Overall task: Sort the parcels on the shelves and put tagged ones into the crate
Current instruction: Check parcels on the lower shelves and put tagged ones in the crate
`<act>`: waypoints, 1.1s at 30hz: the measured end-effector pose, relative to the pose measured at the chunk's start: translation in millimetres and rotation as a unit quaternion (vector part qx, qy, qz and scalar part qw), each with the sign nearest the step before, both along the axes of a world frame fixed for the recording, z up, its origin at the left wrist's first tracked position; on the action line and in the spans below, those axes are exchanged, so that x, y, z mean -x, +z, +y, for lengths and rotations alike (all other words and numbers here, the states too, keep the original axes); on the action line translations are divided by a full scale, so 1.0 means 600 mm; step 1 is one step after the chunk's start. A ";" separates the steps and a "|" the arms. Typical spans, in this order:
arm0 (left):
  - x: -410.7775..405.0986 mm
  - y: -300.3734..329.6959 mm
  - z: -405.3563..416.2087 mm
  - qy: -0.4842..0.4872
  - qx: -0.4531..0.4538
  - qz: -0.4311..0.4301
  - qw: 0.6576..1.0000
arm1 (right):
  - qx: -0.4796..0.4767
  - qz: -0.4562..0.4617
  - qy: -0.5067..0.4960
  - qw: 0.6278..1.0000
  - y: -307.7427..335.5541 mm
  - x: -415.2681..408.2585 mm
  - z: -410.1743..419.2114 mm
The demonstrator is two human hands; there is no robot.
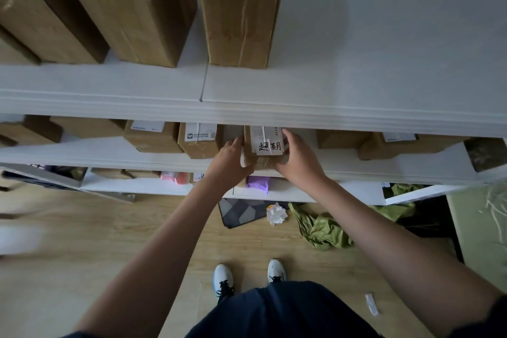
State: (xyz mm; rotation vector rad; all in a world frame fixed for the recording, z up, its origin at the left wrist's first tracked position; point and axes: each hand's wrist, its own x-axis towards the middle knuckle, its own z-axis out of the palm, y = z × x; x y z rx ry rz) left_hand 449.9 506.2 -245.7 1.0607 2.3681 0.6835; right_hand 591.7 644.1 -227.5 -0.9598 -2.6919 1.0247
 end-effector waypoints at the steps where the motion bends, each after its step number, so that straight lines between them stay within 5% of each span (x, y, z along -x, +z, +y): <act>1: 0.001 0.001 0.007 -0.001 0.003 -0.001 1.000 | 0.005 -0.017 -0.001 1.000 -0.004 0.005 0.006; 8: 0.012 -0.001 0.034 -0.033 0.021 -0.012 0.999 | 0.009 -0.119 0.020 0.993 -0.012 0.027 0.031; 21: -0.077 0.039 0.000 -0.001 -0.022 0.078 0.997 | -0.123 -0.051 0.097 0.986 0.044 -0.060 0.023; 33: -0.107 0.100 -0.221 0.145 -0.104 0.122 0.976 | -0.090 0.051 0.238 0.966 0.093 -0.007 -0.126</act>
